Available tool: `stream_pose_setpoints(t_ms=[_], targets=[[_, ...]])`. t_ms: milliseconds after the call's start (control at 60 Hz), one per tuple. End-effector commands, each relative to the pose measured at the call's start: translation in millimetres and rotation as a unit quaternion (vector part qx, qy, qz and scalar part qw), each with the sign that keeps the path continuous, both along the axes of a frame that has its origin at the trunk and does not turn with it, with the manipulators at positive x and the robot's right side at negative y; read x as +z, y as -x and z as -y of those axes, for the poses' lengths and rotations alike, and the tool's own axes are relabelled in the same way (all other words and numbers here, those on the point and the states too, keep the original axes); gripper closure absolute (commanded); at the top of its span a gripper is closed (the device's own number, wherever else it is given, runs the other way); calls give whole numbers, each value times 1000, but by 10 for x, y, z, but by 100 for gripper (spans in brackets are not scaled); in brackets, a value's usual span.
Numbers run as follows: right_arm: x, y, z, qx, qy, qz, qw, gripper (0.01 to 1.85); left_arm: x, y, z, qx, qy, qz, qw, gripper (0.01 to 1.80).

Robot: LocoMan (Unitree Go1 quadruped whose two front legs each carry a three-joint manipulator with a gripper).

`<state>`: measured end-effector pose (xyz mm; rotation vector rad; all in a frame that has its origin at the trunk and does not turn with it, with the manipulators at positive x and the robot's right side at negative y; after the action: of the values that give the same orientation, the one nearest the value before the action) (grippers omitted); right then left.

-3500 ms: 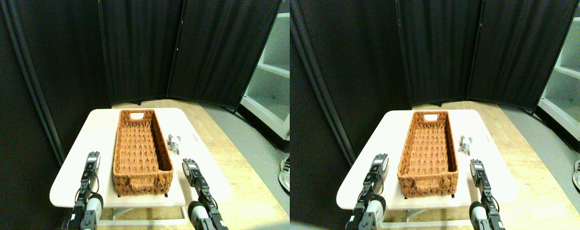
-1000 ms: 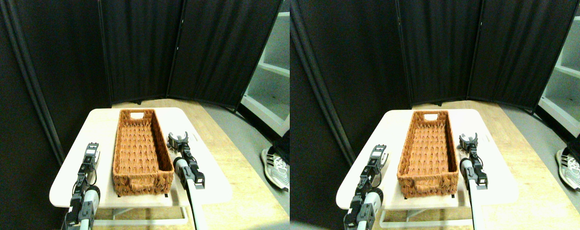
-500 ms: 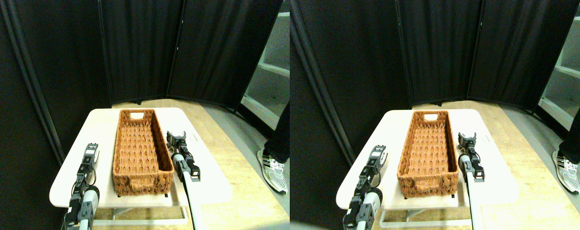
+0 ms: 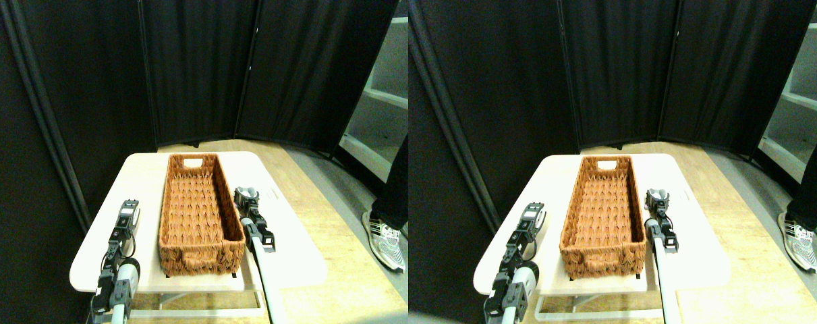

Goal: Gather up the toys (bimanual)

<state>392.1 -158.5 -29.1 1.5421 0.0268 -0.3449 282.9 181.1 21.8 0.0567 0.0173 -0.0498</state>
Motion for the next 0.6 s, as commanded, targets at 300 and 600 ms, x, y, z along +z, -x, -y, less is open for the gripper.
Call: stream_pose_setpoints(t_ms=[300,600], targets=[[458,226,-114,14,77,64,995,185,44,14,-4,-13,2,26,1000,171],[826,416,-93,43,114,95,988,185,32,41,-24,-7,2,32,999,171]])
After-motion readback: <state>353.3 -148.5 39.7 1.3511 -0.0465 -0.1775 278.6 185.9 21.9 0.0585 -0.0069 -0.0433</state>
